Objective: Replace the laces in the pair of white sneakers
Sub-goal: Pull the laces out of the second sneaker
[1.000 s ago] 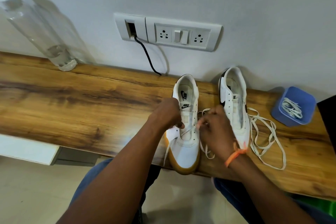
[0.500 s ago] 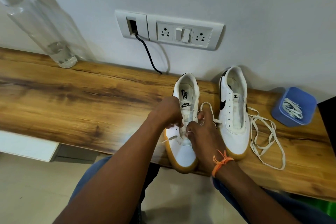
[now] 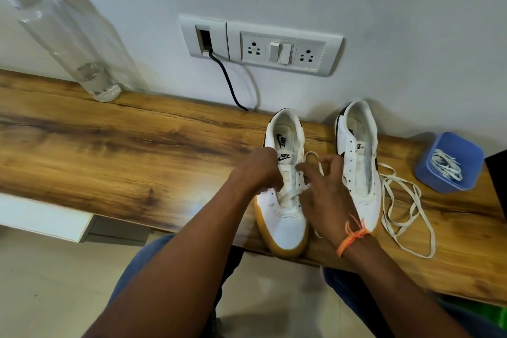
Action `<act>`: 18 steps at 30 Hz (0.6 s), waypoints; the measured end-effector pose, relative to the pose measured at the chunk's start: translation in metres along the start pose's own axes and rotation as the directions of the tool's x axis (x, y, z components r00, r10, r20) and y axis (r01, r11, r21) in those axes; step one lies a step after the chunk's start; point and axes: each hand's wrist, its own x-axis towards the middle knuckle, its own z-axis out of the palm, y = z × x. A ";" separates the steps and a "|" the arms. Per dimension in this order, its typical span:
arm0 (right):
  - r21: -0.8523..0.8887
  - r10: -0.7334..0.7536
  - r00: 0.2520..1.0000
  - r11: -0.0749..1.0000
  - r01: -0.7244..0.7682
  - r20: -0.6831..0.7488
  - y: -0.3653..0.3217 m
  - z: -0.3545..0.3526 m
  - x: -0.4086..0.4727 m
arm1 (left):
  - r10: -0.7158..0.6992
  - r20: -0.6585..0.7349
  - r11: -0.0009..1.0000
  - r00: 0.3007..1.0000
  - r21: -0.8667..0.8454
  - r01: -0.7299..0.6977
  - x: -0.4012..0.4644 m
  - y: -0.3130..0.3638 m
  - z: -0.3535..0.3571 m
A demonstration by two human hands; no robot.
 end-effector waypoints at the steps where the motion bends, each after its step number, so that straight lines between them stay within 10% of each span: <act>1: -0.019 -0.043 0.999 0.999 0.043 0.017 -0.003 0.004 -0.002 | 0.005 -0.009 1.000 1.000 0.019 -0.005 0.000 0.001 0.001; 18: 0.128 0.106 0.993 0.987 -0.099 -0.046 0.008 0.025 -0.005 | 0.001 -0.035 0.999 0.999 0.048 0.001 -0.001 0.001 0.003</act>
